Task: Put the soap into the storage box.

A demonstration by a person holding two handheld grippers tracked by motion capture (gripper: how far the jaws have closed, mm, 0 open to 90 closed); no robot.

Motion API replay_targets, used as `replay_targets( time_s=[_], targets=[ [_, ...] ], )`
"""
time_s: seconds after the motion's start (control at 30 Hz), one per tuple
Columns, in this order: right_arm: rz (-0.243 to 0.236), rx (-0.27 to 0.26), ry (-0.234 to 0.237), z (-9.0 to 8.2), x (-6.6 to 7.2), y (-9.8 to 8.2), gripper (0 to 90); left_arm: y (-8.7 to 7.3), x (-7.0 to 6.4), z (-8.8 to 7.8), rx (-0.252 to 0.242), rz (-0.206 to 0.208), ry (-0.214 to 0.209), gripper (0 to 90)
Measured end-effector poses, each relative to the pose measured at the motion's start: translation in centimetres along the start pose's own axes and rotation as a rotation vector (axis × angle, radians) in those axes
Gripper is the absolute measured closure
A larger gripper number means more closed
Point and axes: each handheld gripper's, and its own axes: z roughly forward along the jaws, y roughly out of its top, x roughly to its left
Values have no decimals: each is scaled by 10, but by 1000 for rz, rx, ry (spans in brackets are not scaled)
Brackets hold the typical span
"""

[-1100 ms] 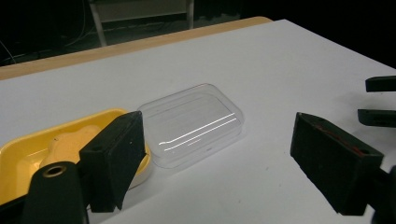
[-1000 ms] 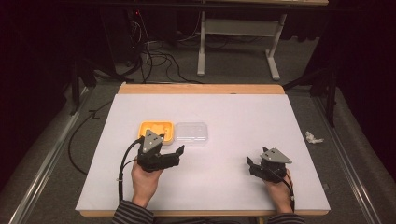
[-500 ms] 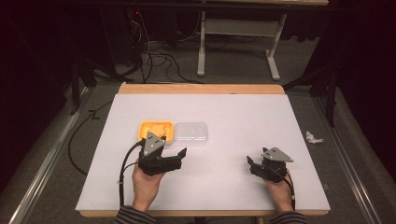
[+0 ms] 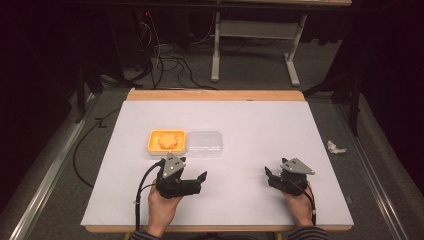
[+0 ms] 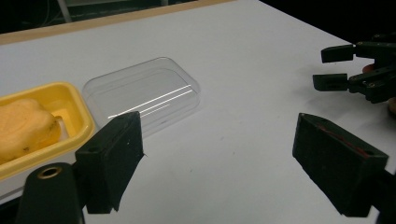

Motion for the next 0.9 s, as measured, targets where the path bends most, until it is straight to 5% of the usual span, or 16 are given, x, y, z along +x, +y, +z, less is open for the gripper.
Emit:
replay_targets(
  time_s=[0.9],
  targets=[
    [50,5,31,1,-6,0,297,-24,23,30,-2,9,66,169]
  ],
)
